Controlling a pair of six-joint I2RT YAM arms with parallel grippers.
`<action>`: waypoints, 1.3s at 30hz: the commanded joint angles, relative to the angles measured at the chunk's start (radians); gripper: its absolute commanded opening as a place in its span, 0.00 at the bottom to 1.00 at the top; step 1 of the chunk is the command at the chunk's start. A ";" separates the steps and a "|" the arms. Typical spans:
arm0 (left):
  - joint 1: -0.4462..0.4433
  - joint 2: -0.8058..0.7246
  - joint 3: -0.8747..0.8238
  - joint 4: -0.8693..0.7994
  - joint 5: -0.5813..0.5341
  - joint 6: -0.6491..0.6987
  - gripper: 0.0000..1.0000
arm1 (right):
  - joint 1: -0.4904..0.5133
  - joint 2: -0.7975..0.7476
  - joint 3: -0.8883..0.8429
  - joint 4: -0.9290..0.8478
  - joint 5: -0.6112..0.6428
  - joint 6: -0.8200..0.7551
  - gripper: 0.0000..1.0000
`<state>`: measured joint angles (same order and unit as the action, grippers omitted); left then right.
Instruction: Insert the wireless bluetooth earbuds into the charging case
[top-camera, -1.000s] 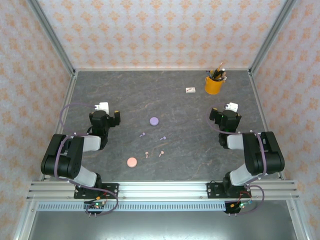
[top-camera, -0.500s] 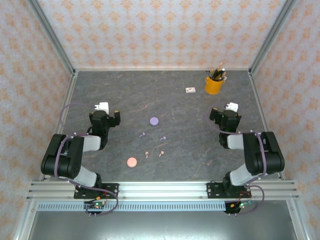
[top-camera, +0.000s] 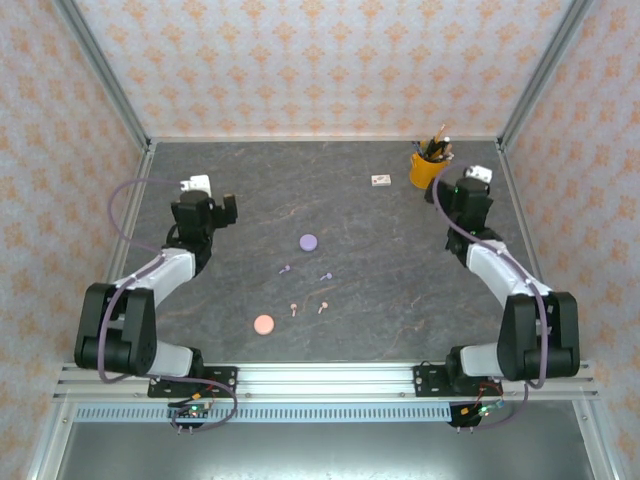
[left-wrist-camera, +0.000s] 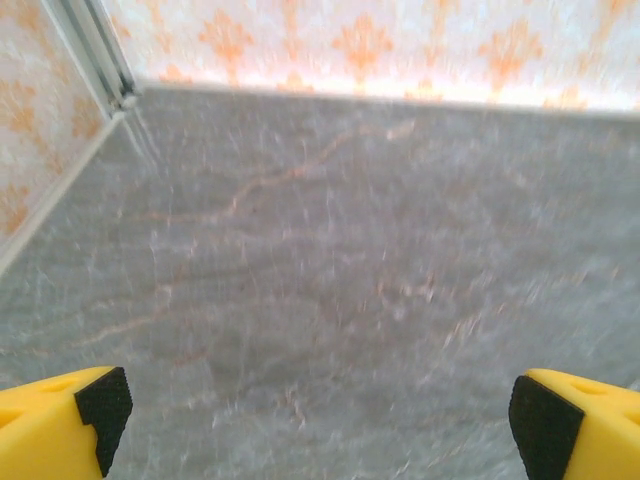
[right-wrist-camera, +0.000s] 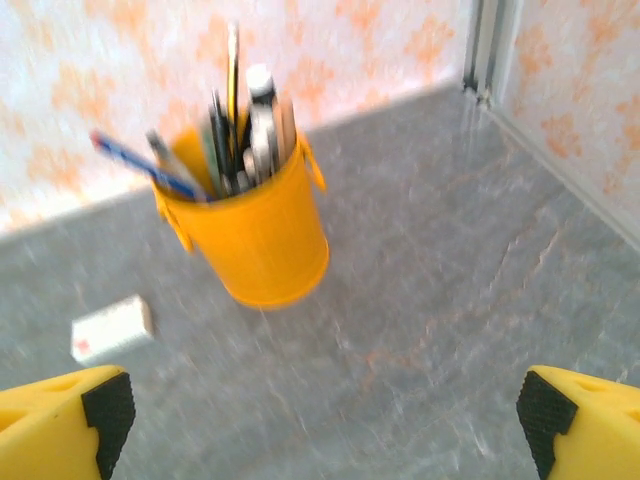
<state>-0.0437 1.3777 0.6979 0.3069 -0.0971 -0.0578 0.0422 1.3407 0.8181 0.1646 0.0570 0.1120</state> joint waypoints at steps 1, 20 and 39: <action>-0.008 -0.071 0.075 -0.267 -0.050 -0.150 1.00 | -0.007 0.006 0.134 -0.355 0.029 0.145 1.00; -0.032 -0.086 0.365 -0.844 -0.004 -0.626 1.00 | 0.785 0.202 0.432 -0.849 -0.101 0.395 0.90; 0.257 0.128 0.492 -0.833 0.137 -0.704 1.00 | 1.228 0.802 1.053 -1.178 0.011 0.510 0.86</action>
<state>0.1951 1.4937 1.1549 -0.5167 0.0219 -0.7380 1.2446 2.0903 1.7916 -0.8845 0.0128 0.5957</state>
